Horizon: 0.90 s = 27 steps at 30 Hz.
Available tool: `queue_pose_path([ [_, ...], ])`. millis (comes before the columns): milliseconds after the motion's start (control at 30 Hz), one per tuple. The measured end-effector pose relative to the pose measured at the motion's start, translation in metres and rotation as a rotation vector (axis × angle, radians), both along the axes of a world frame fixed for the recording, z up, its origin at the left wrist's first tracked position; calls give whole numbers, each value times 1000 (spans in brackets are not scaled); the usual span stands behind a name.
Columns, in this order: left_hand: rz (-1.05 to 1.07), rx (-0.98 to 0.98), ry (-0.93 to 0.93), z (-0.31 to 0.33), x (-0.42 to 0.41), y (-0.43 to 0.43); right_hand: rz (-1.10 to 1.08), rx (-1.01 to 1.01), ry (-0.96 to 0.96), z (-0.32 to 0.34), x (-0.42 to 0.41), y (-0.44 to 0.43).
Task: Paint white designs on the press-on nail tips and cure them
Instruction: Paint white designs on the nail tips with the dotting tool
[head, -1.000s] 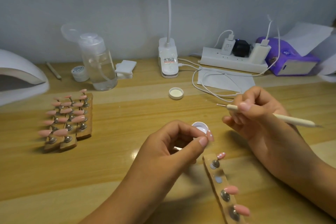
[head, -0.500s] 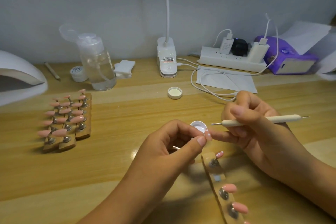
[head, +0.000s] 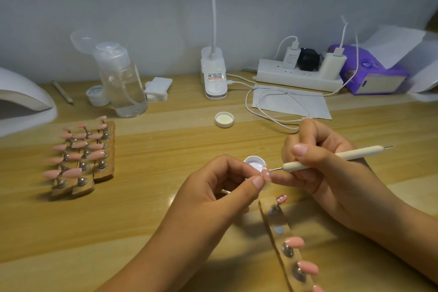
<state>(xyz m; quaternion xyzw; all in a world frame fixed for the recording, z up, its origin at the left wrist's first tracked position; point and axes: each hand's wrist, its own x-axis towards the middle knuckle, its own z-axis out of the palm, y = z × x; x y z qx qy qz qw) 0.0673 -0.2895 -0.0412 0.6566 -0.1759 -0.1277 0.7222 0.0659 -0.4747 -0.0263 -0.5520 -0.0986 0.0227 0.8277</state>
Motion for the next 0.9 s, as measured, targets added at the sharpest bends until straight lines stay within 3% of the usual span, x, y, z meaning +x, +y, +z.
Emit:
queue_pose_path([
  [900, -7, -6, 7, 1, -1, 0, 32, -23, -10, -2, 1, -1],
])
